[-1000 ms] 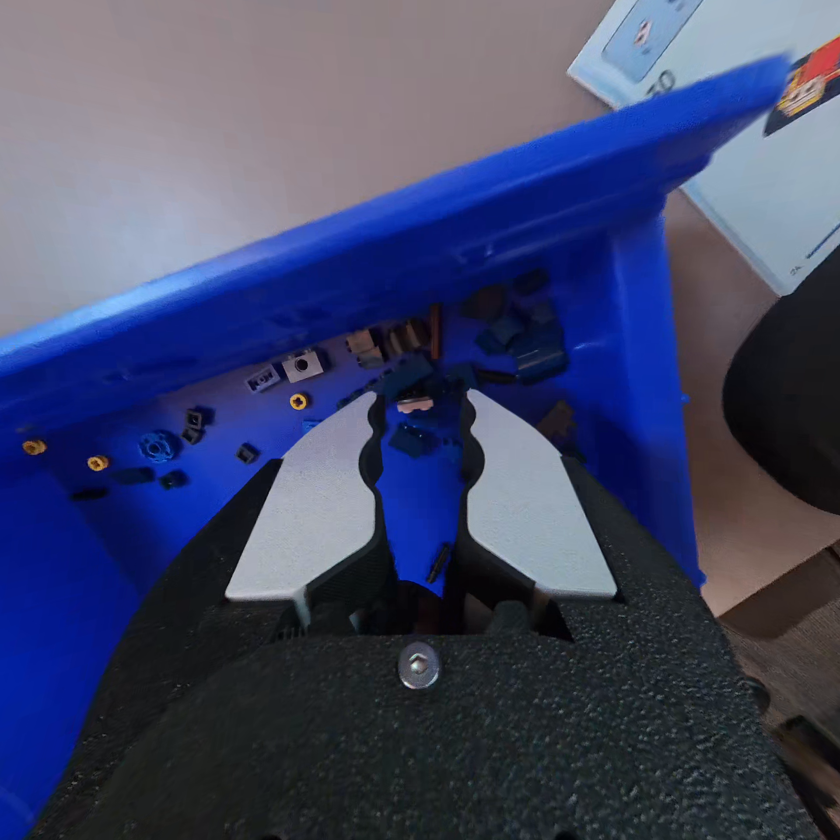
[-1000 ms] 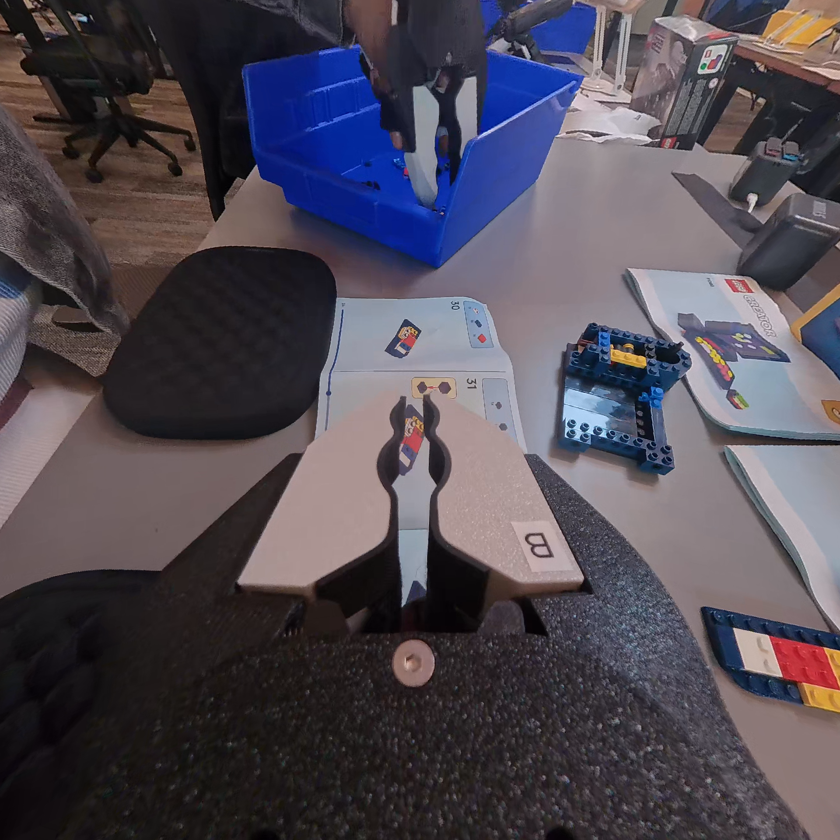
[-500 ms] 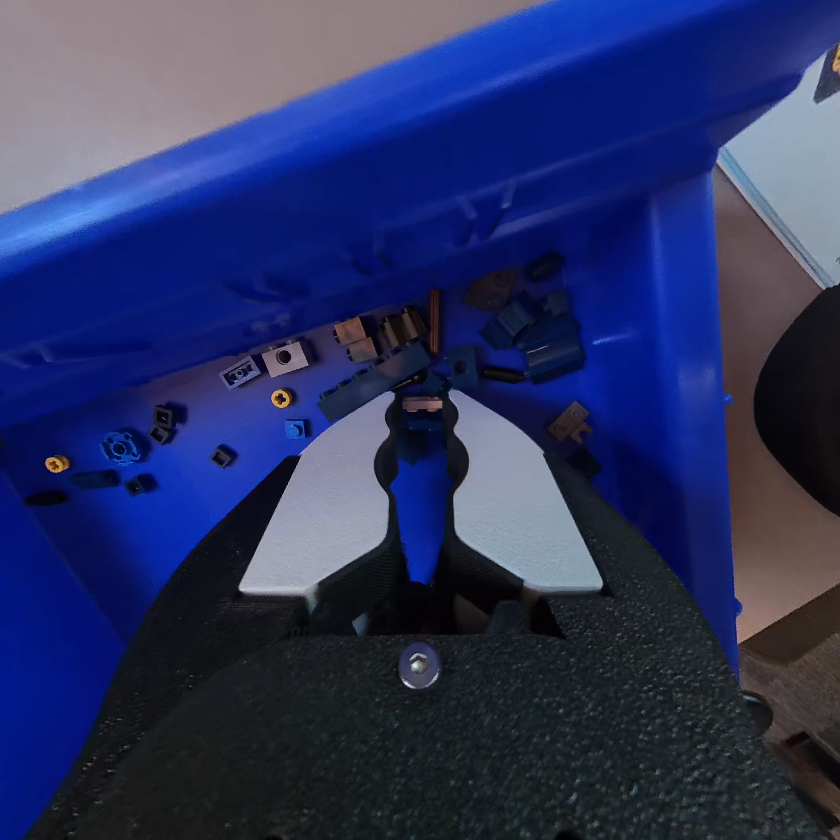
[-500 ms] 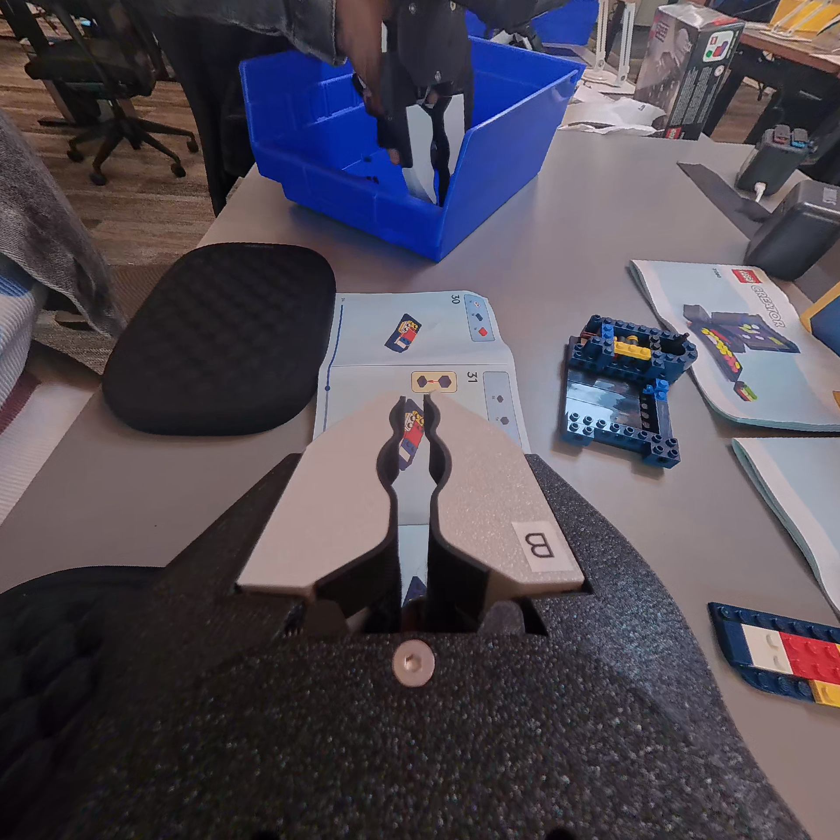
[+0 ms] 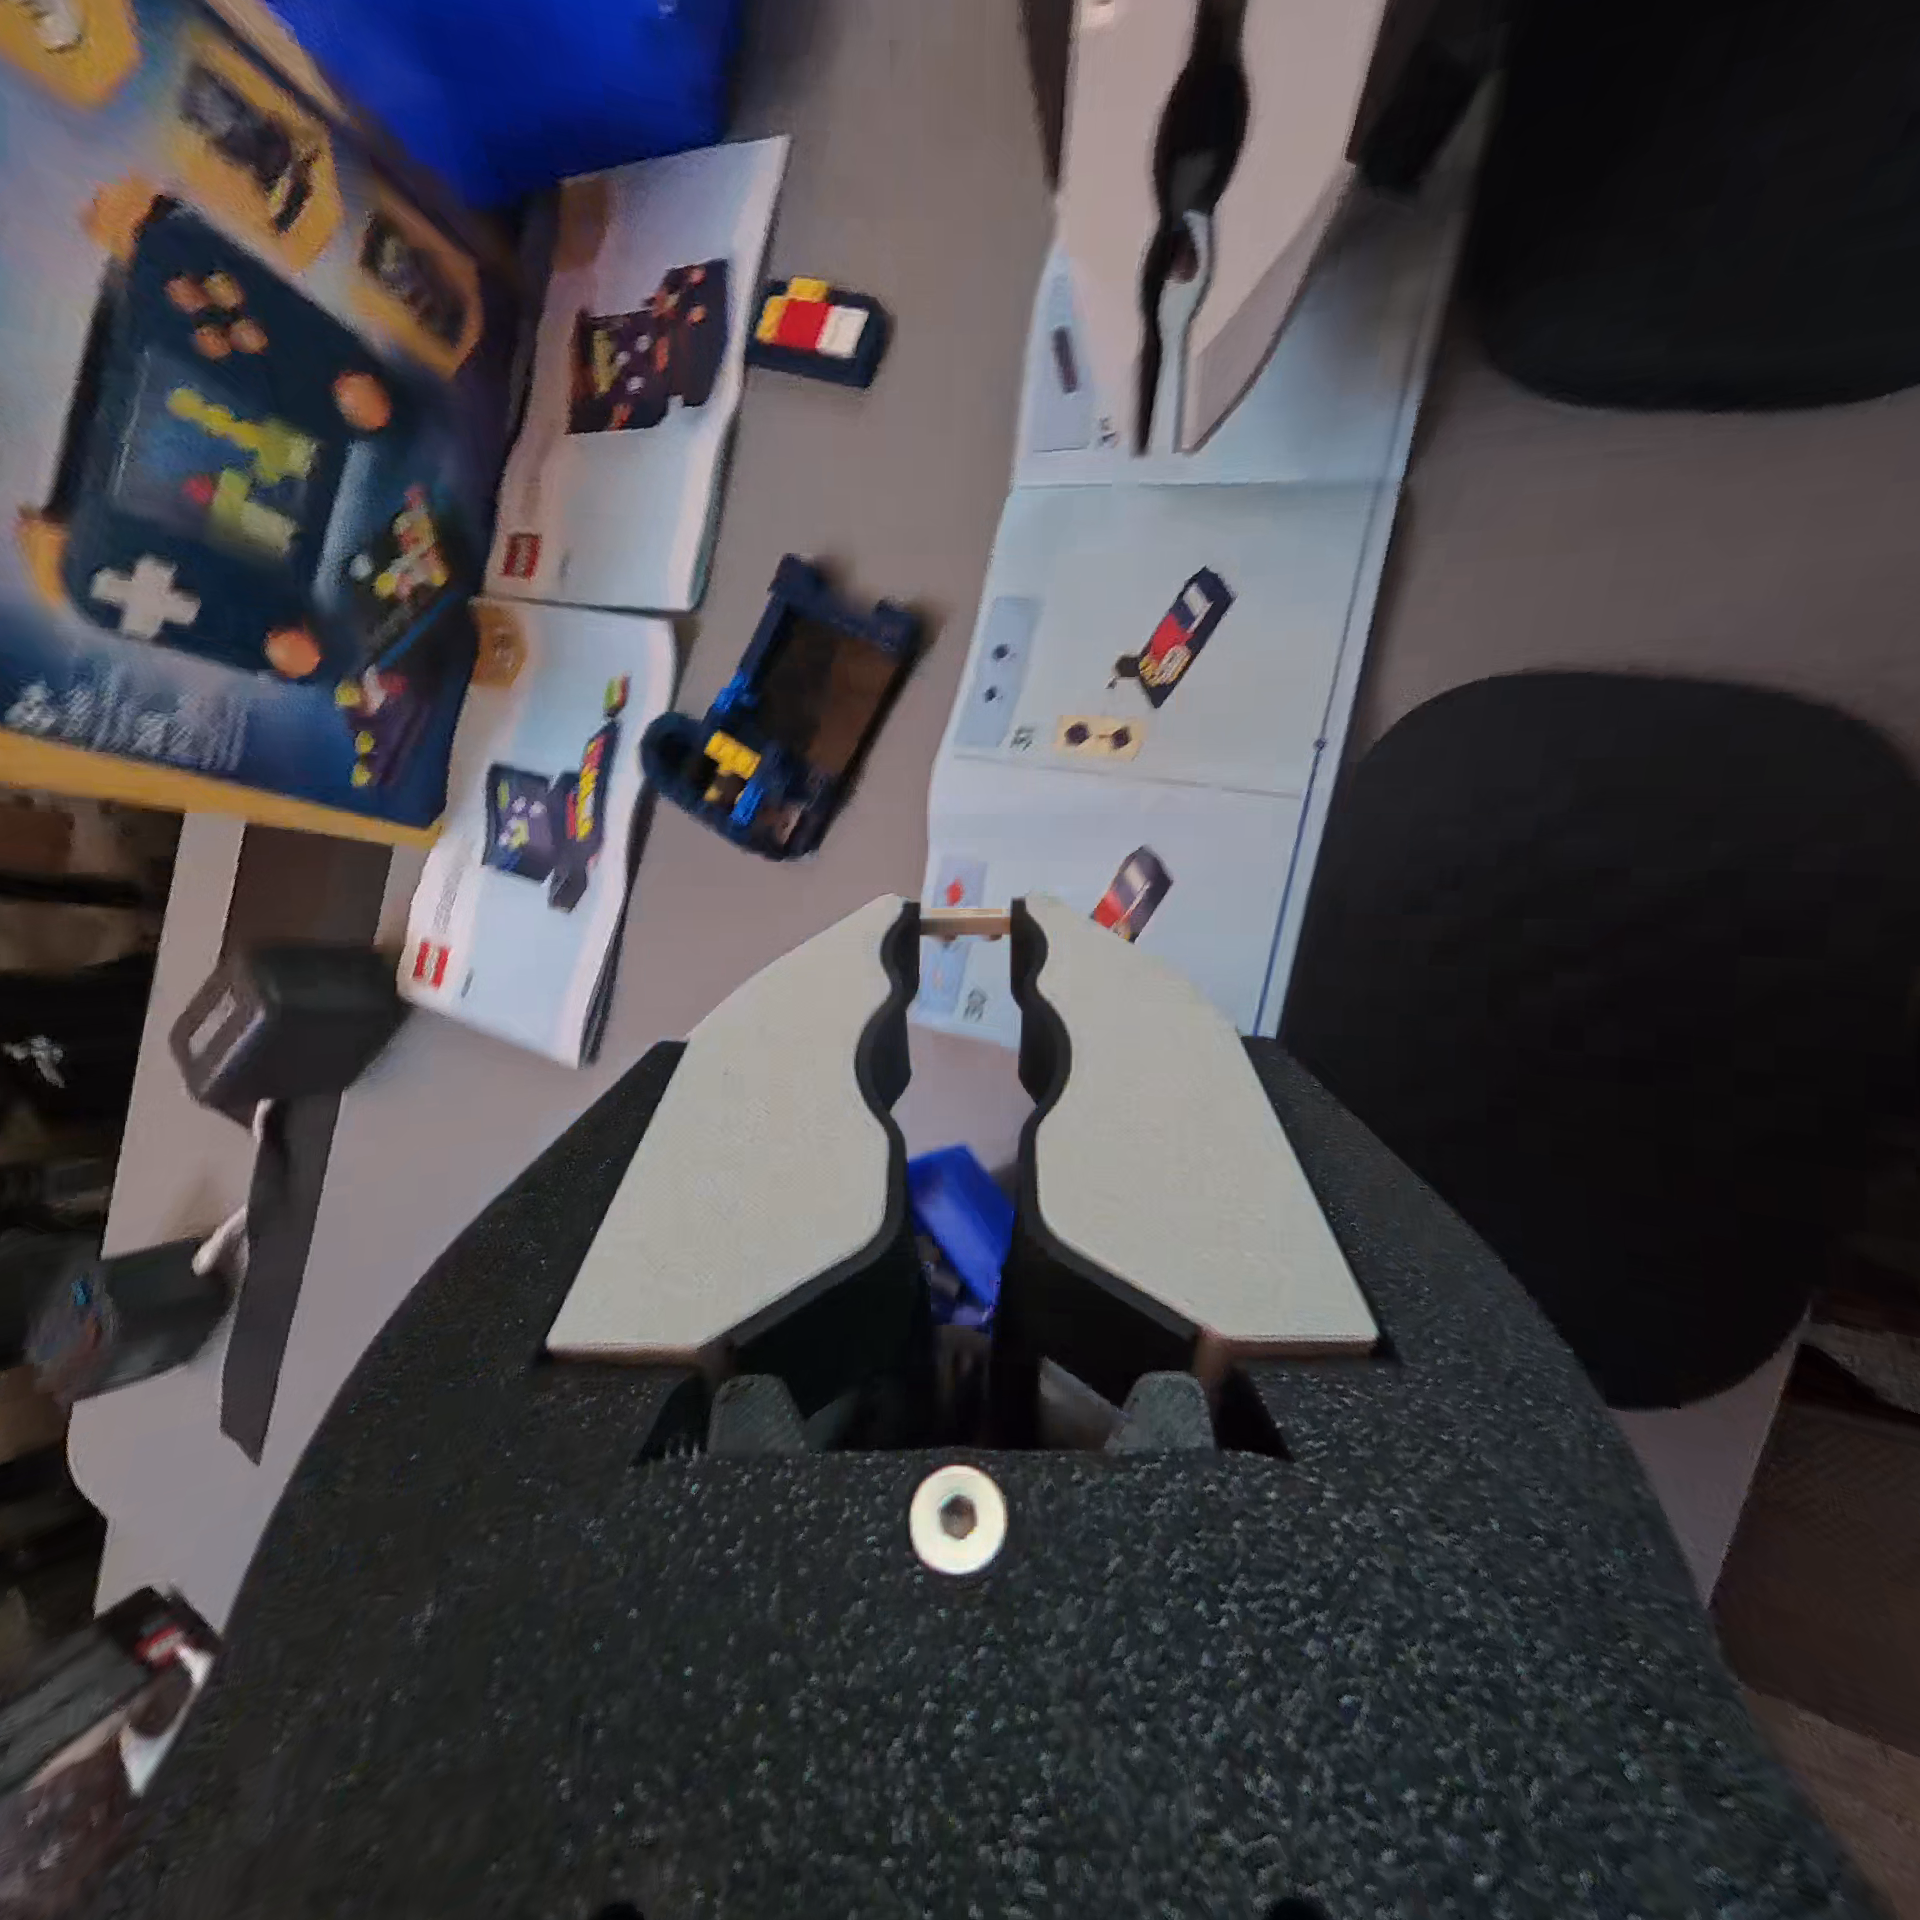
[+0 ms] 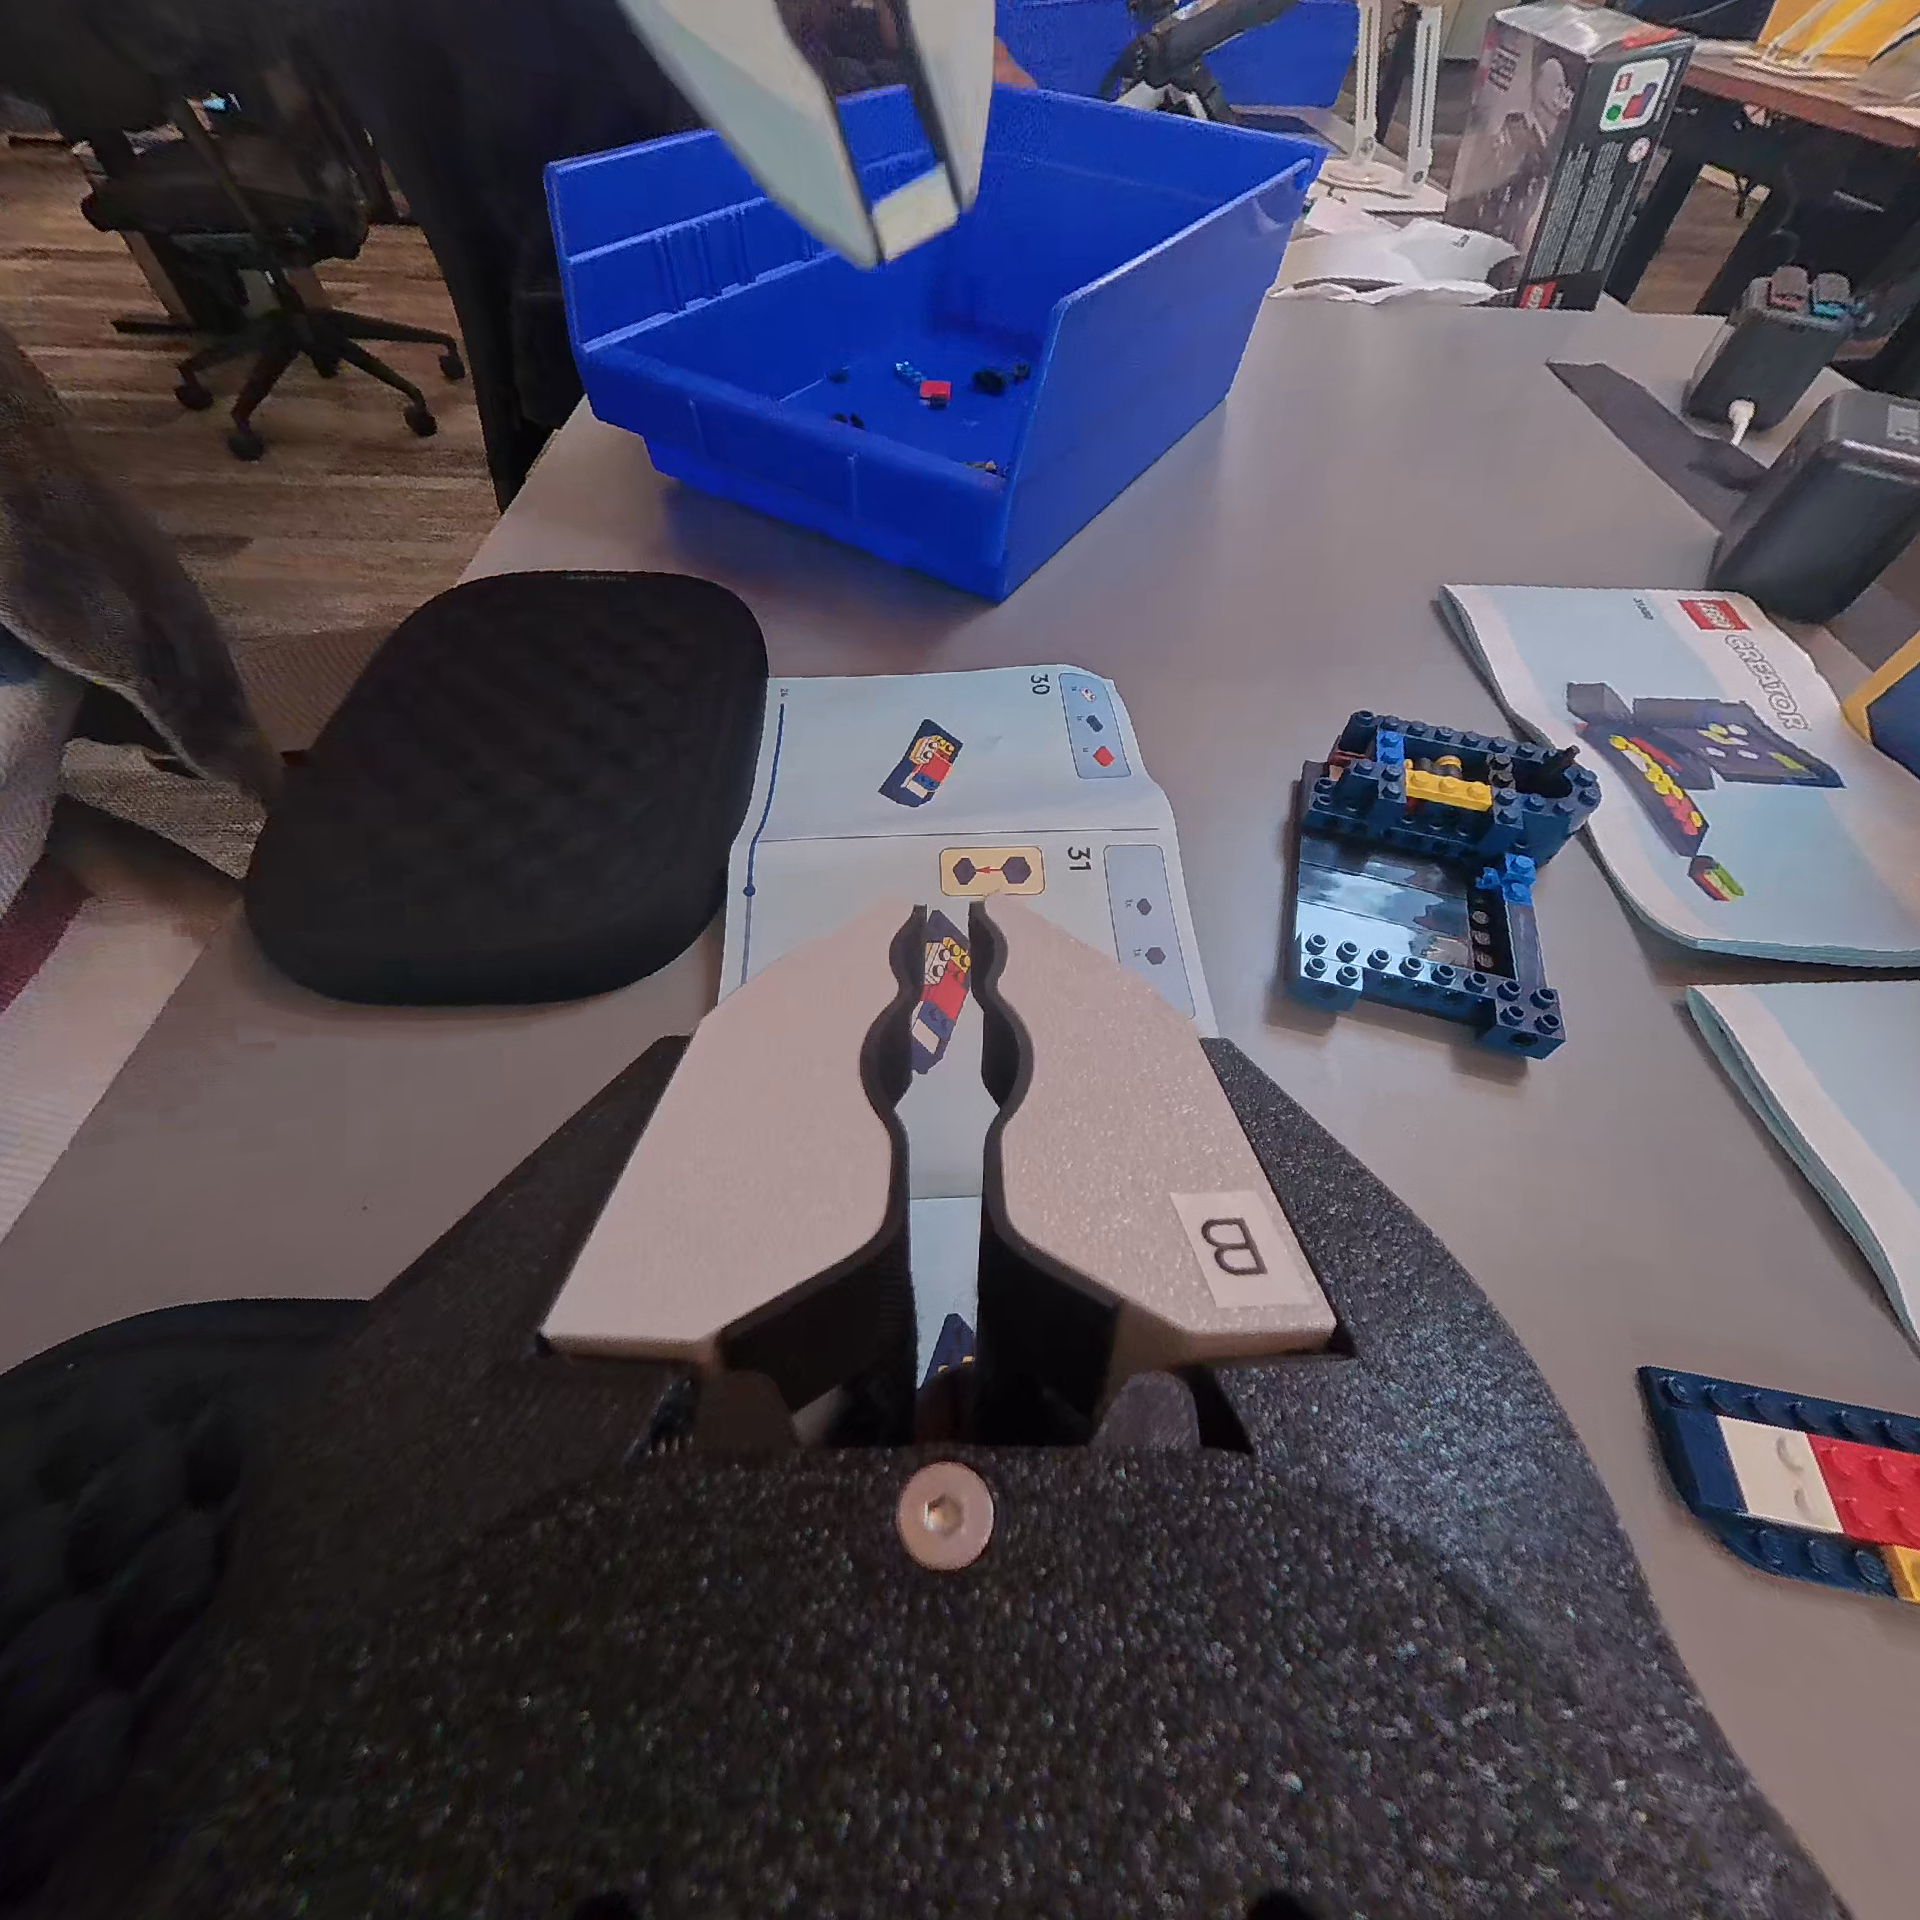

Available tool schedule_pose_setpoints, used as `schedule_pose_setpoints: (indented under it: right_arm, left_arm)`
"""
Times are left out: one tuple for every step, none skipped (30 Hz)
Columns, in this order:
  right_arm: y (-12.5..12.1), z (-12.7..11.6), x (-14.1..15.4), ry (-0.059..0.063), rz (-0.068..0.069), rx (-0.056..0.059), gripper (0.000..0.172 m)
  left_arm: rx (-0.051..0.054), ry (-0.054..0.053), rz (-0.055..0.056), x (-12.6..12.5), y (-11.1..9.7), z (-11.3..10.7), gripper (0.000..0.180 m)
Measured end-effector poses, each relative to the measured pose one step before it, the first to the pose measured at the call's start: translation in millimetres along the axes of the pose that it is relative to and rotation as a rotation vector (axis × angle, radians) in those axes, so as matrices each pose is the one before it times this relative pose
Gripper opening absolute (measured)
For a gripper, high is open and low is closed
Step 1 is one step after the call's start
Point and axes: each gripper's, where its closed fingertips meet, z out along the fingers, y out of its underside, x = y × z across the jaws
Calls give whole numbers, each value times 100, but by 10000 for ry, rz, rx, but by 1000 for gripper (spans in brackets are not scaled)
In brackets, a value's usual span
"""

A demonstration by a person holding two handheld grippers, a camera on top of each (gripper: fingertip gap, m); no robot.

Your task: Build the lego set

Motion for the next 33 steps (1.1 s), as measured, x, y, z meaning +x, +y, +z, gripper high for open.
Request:
schedule_pose_setpoints:
  right_arm:
    - [-18, -12, -9, 14, -7, 10, 8]
    - [-19, -28, -5, 16, -10, 17, 7]
    - [-34, -24, -20, 10, -17, 8, 7]
    - [-7, -34, -22, 14, -22, 7, 7]
    - [-9, -12, -17, 12, -20, 11, 7]
    - [-12, -12, -12, 3, -3, 5, 7]
    - [0, -10, -14, -8, 11, 4, 7]
    - [-15, -11, -16, -9, 11, 8, 7]
    - [3, -11, 1, -9, 12, 11, 7]
    - [-7, -21, 12, -8, 23, 15, 7]
    - [-35, -21, 9, -15, 39, 32, 7]
    - [-47, -28, 1, -23, 53, 46, 7]
    - [-32, -15, 28, -9, 54, 37, 7]
    - [-23, -20, 76, 20, 40, 30, 7]
    - [-4, -26, 119, 44, 36, 24, 7]
    - [-20, -66, 222, 102, 46, 32, 7]
    - [-134, -145, 459, 248, 71, 103, 8]
    - [-259, -236, 630, 336, 108, 186, 8]
    - [-347, -306, 777, 389, 183, 262, 9]
    - [-438, -354, 887, 420, 273, 341, 11]
    - [-516, -395, 923, 407, 353, 417, 13]
    - [-605, -416, 863, 323, 414, 495, 15]
    - [-638, -414, 766, 248, 467, 525, 18]
    - [-587, -385, 704, 214, 511, 479, 19]
    - [-477, -317, 647, 182, 510, 386, 21]
    - [-322, -209, 535, 124, 457, 272, 24]
    - [-126, -127, 361, 38, 375, 140, 27]
    - [33, -39, 223, -15, 273, 29, 29]
    - [139, 18, 170, 2, 172, -52, 31]
    - [216, 54, 152, 44, 74, -107, 33]
    - [230, 70, 128, 60, -9, -123, 34]
    - [224, 71, 75, 38, -53, -120, 35]
    - [230, 78, 59, 38, -60, -129, 35]
  left_arm:
    - [-267, 193, 237, 624, -450, 1066, 16]
    - [-231, 115, 158, 315, -213, 1083, 22]
    - [-205, -6, 48, -38, -57, 957, 33]
    - [-205, 67, 4, -58, 86, 727, 44]
    - [-107, 76, -55, -75, 87, 366, 48]
    - [122, 28, -166, -111, -112, 9, 50]
    - [214, 66, -228, -27, -177, -265, 51]
    - [179, 4, -242, -94, -78, -481, 52]
    - [185, 1, -235, -61, 0, -623, 50]
    - [165, 64, -263, 66, 123, -681, 48]
    - [98, 61, -269, 107, 250, -689, 48]
    - [70, -101, -271, -81, 343, -730, 48]
    - [44, -246, -214, -299, 443, -777, 48]
    - [49, -420, -213, -586, 533, -804, 48]
    - [36, -560, -274, -892, 648, -832, 48]
    - [23, -581, -358, -1050, 753, -820, 47]
    - [55, -503, -450, -1097, 840, -768, 46]
    - [84, -497, -588, -1226, 915, -684, 45]
    - [-15, -489, -611, -1338, 1134, -539, 43]
    - [-222, -591, -548, -1538, 1474, -336, 43]
    - [-432, -291, -355, -1093, 1771, -60, 43]
    - [-522, 25, -296, -579, 1859, 175, 44]
    - [-481, 43, -290, -489, 1644, 343, 44]
    - [-298, -45, -244, -491, 1238, 431, 43]
    - [-218, 167, -88, -77, 955, 477, 43]
    - [-168, 279, -13, 153, 706, 502, 42]
    - [-202, 295, 3, 197, 618, 524, 42]
    - [-285, 285, 60, 184, 609, 556, 42]
    - [-390, 200, 190, 81, 601, 566, 42]
    - [-499, -21, 358, -148, 596, 525, 42]
    - [-365, -281, 405, -400, 346, 473, 44]
    - [-216, -158, 423, -146, 100, 447, 44]
    - [-88, 68, 326, 155, -138, 444, 44]
